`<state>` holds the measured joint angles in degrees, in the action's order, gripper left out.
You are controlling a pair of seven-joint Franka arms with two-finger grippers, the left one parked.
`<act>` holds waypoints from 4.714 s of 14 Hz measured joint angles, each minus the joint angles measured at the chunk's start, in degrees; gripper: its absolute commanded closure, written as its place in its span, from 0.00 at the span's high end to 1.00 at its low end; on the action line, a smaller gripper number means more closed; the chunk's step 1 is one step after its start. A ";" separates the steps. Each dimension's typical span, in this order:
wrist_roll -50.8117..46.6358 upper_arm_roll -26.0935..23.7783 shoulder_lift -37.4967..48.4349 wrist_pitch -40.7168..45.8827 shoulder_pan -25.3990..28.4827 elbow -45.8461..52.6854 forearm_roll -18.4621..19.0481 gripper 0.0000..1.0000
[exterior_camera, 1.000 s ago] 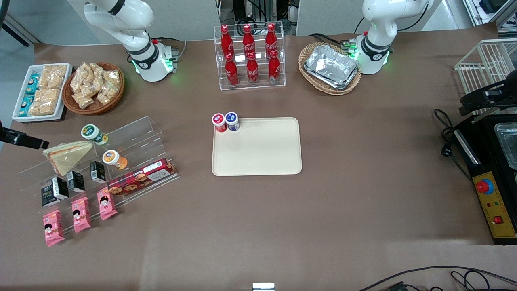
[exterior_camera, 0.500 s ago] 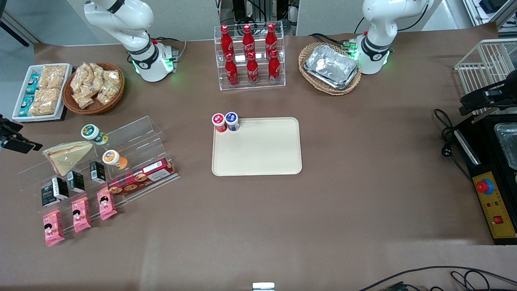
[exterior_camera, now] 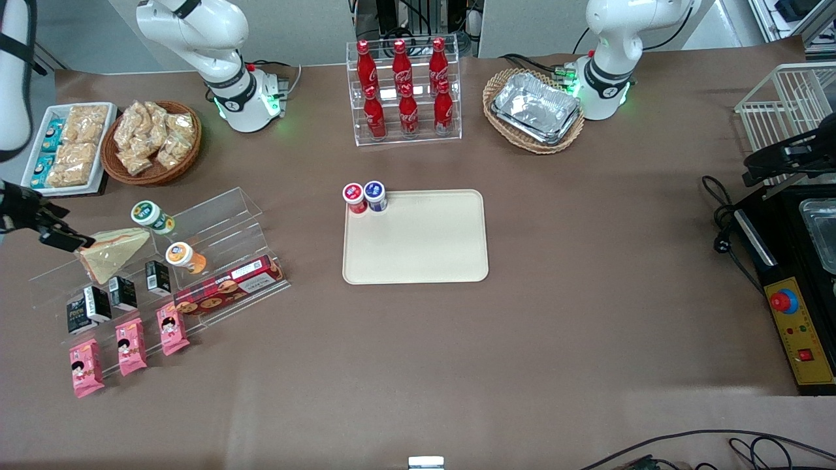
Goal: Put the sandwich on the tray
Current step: 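Lower the right gripper and close it on the wrapped sandwich, then lift the sandwich off the rack with the right gripper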
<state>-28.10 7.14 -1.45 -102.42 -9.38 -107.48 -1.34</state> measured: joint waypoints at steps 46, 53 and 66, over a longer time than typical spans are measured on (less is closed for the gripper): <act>28.04 -0.45 -6.39 6.42 1.06 11.57 3.45 0.26; 28.11 -15.03 -7.60 8.28 5.93 14.14 2.57 0.26; 29.17 -33.33 -14.90 -1.23 21.84 14.45 6.87 0.27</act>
<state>1.07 -26.19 -16.35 -103.65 12.46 -93.02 5.53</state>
